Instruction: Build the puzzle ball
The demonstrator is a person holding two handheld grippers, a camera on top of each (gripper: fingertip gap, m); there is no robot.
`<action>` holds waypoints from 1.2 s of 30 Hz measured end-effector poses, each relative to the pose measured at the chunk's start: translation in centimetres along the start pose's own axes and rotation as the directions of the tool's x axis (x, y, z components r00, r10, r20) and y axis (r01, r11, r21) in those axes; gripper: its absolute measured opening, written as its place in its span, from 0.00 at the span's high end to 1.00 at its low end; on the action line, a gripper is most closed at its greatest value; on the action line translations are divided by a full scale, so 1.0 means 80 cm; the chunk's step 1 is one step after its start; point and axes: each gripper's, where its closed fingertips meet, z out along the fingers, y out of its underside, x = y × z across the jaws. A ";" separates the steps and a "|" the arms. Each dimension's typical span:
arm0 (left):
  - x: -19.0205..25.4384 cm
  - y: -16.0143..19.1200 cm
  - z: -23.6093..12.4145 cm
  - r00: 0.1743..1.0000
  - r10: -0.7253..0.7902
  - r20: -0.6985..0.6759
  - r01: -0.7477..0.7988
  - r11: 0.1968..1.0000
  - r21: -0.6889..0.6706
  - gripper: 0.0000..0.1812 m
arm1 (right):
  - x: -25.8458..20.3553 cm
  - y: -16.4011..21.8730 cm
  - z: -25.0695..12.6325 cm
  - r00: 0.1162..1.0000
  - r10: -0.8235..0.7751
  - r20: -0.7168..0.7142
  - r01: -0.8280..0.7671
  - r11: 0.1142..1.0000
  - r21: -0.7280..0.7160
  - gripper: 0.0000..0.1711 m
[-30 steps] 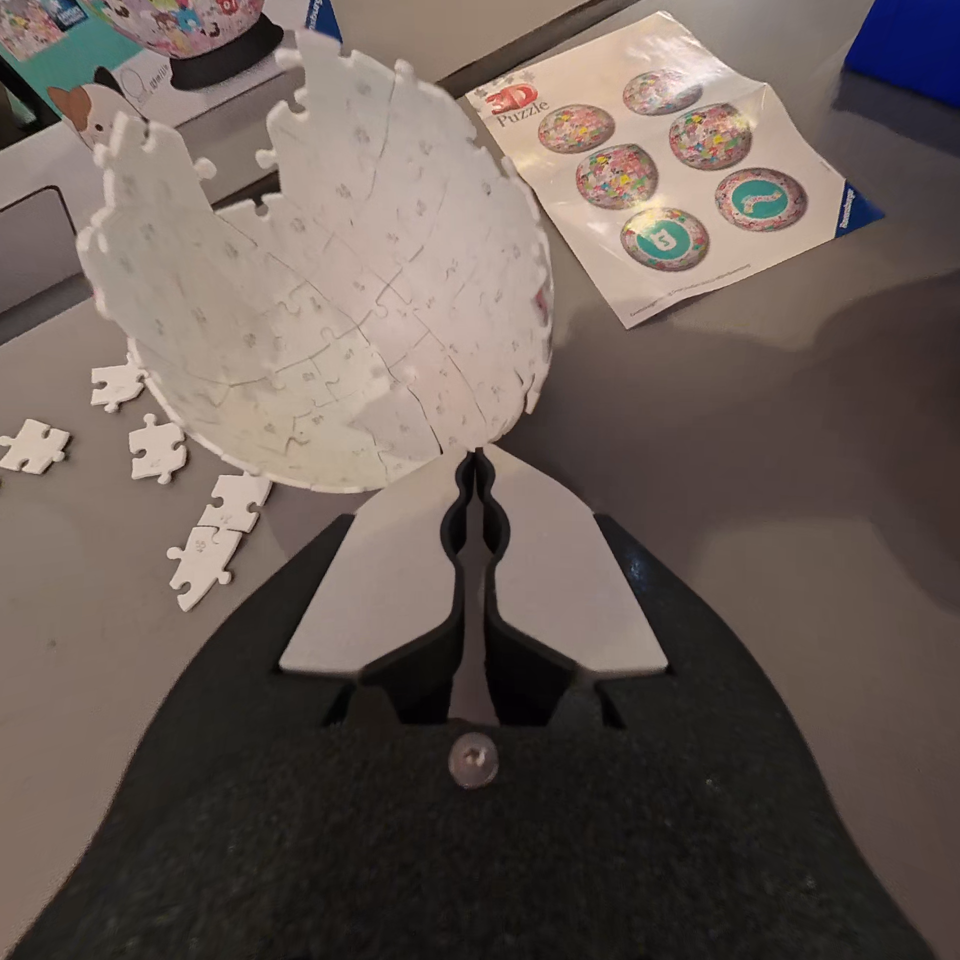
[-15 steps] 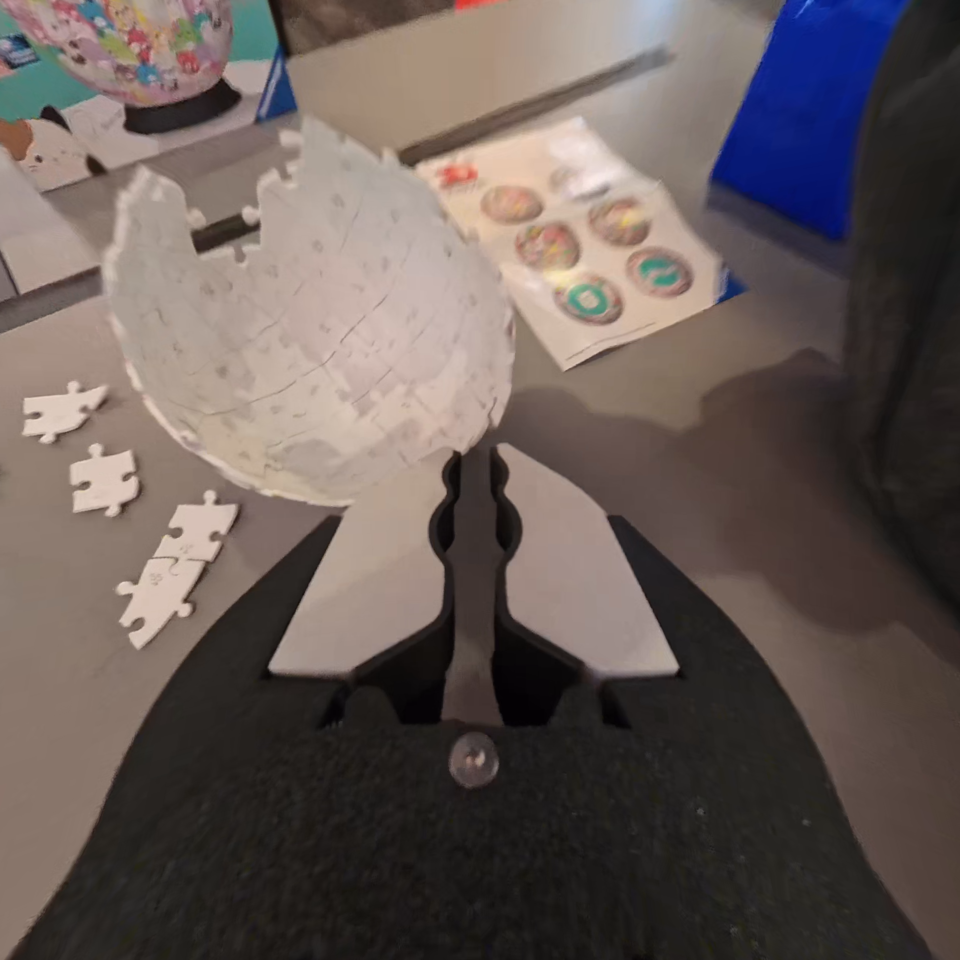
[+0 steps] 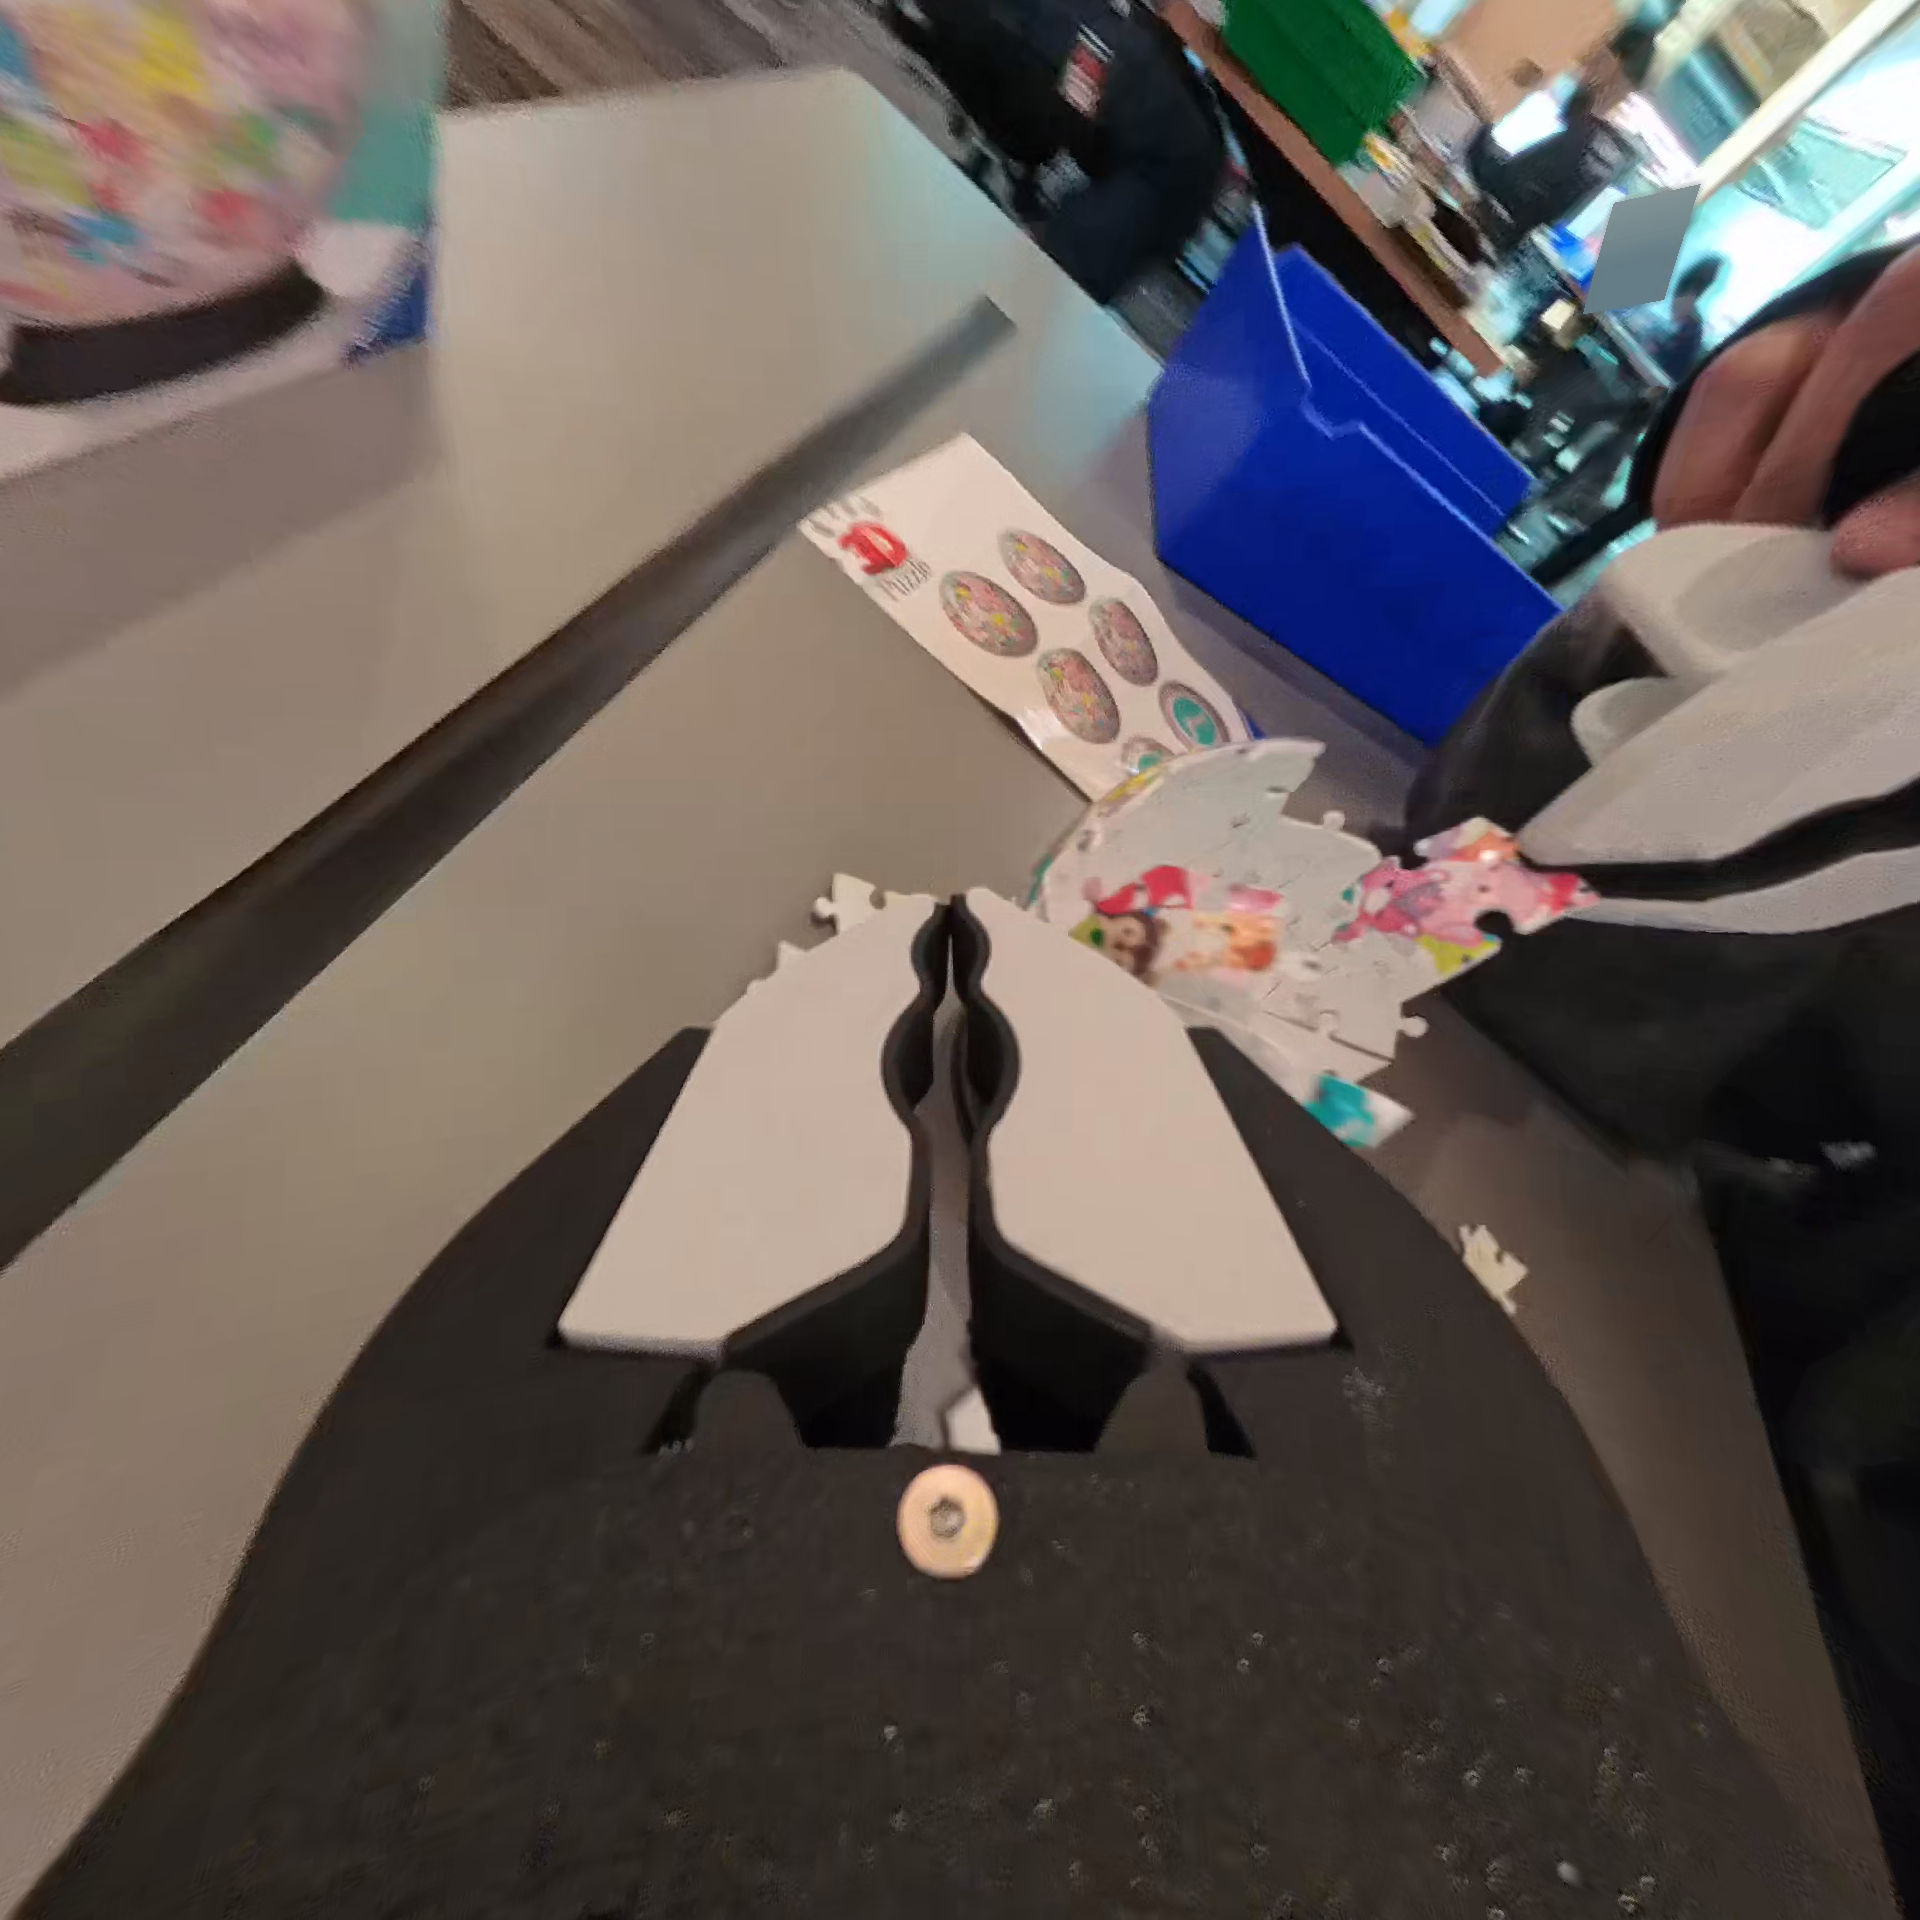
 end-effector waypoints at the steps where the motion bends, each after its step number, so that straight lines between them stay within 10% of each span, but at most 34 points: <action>1: -0.002 0.004 0.012 0.999 0.020 -0.037 -0.021 1.000 -0.016 1.00 | 0.000 0.003 0.007 1.000 -0.001 -0.007 0.001 1.000 -0.025 0.99; 9: -0.013 -0.013 0.031 0.978 0.207 -0.029 -0.207 0.978 -0.030 1.00 | -0.008 0.020 0.042 1.000 0.029 0.012 -0.027 0.991 -0.130 0.99; 36: 0.018 -0.002 0.033 0.956 0.151 -0.250 -0.160 0.987 -0.014 1.00 | -0.001 0.030 0.060 0.999 0.025 -0.046 -0.034 0.978 -0.206 0.99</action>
